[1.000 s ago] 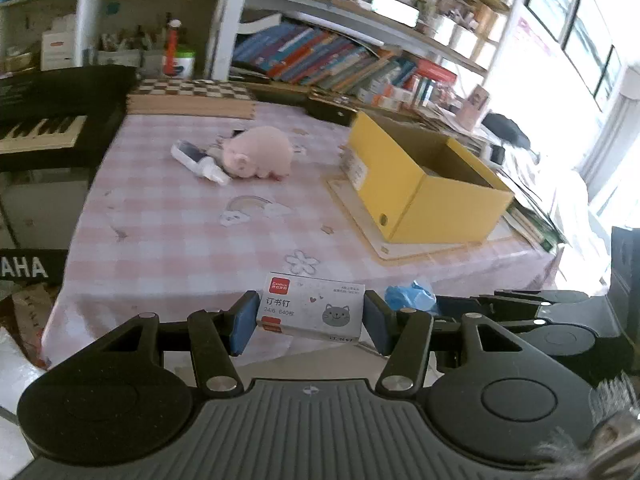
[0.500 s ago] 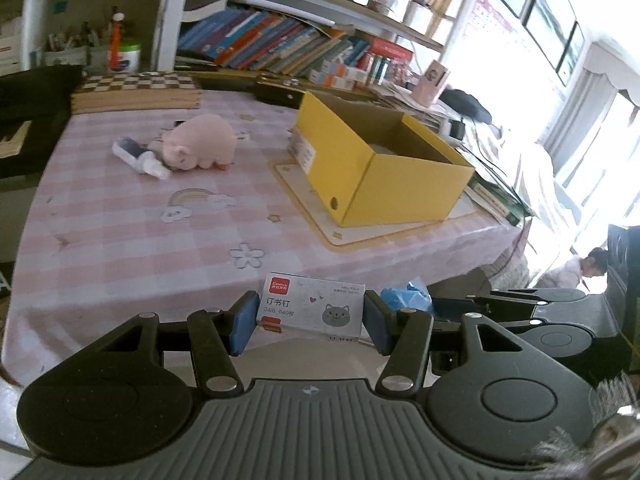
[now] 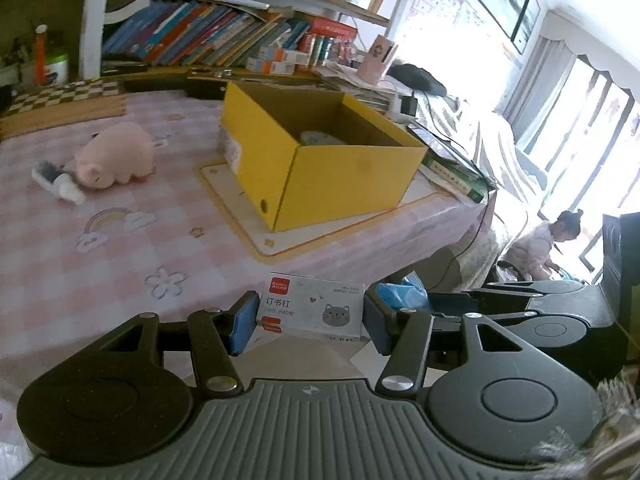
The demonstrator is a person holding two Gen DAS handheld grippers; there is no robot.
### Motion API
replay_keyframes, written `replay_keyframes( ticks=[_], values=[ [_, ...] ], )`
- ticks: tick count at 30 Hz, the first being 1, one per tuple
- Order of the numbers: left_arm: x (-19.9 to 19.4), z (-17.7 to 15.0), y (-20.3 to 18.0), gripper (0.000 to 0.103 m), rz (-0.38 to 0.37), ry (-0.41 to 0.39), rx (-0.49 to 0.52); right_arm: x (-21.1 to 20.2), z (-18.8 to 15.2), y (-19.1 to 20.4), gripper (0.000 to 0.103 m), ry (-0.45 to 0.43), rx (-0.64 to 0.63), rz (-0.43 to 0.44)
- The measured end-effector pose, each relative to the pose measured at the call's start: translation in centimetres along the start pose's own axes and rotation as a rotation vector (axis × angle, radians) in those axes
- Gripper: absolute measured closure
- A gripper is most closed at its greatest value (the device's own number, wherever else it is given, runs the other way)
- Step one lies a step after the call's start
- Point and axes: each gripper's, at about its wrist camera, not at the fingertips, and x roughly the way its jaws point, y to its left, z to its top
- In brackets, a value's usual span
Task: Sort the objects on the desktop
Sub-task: 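Lift the sponge and card box and carry both toward the yellow box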
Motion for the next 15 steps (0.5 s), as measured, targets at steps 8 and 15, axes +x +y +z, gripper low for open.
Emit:
replay_keyframes(
  ticks=[8,15],
  values=[
    [2.1,1.7,-1.0,0.05,-0.006,-0.005,0.0,0.7,1.5,-2.3,0.062,-0.001,-0.003,-0.01],
    [4.3,3.3,-2.1,0.05,-0.01,-0.002,0.008,1.5,3.1,-4.6,0.062,-0.007,0.002,-0.02]
  ],
)
